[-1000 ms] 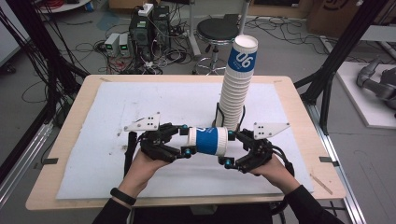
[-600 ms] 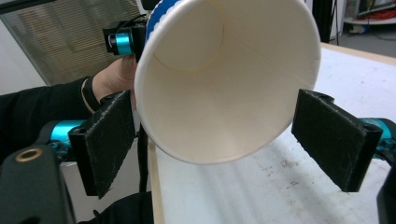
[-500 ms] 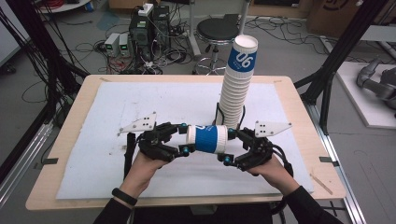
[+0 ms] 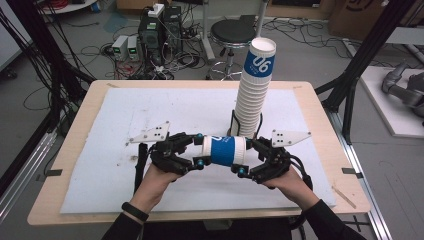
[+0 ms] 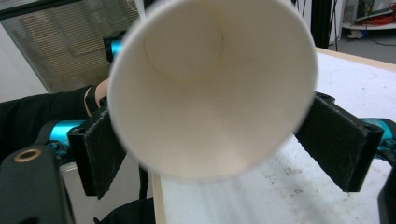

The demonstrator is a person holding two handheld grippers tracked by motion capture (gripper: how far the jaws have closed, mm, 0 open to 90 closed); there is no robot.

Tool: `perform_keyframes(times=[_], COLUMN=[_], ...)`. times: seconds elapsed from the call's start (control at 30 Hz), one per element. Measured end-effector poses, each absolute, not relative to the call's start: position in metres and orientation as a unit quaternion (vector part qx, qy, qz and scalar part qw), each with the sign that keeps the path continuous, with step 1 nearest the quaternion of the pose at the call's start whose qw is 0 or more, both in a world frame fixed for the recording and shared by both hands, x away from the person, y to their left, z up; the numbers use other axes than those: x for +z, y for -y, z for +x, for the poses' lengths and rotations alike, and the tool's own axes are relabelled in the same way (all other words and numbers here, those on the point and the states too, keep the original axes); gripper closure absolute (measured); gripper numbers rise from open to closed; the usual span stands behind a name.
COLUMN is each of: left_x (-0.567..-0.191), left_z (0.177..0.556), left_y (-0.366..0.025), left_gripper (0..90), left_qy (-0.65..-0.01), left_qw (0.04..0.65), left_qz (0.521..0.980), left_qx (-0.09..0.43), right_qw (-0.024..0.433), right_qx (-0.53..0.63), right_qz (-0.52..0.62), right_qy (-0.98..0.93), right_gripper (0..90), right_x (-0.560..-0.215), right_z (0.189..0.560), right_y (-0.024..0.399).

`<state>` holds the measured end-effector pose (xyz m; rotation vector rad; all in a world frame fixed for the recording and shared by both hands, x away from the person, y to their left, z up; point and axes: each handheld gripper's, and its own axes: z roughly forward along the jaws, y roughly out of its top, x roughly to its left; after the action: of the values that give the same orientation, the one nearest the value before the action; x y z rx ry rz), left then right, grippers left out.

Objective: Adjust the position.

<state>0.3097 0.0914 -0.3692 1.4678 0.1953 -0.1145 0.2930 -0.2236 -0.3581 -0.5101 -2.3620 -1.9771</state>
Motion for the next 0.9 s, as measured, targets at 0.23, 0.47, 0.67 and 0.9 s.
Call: perform_keyframes(times=[0.23,0.47,0.67,0.9], left_x=[-0.37,-0.357,-0.351,-0.351], left_z=[0.309,0.304,0.3,0.298], left_y=[-0.09,-0.087,-0.081,-0.073], left_gripper=[30.2,27.0,23.5,23.9], left_qy=[-0.089,-0.077,-0.074,-0.058], left_qw=[0.726,0.664,0.593,0.523], left_qz=[0.679,0.743,0.802,0.85], left_qx=[-0.056,-0.031,-0.012,-0.015], right_qw=[0.001,0.008,0.008,0.005], right_qx=[-0.632,-0.616,-0.597,-0.56], right_qz=[-0.151,-0.134,-0.12,-0.102], right_qy=[0.761,0.776,0.793,0.822], right_gripper=[16.7,19.7,20.8,20.8], right_x=[-0.356,-0.357,-0.36,-0.361], right_z=[0.292,0.294,0.293,0.291], right_y=[0.226,0.228,0.225,0.221])
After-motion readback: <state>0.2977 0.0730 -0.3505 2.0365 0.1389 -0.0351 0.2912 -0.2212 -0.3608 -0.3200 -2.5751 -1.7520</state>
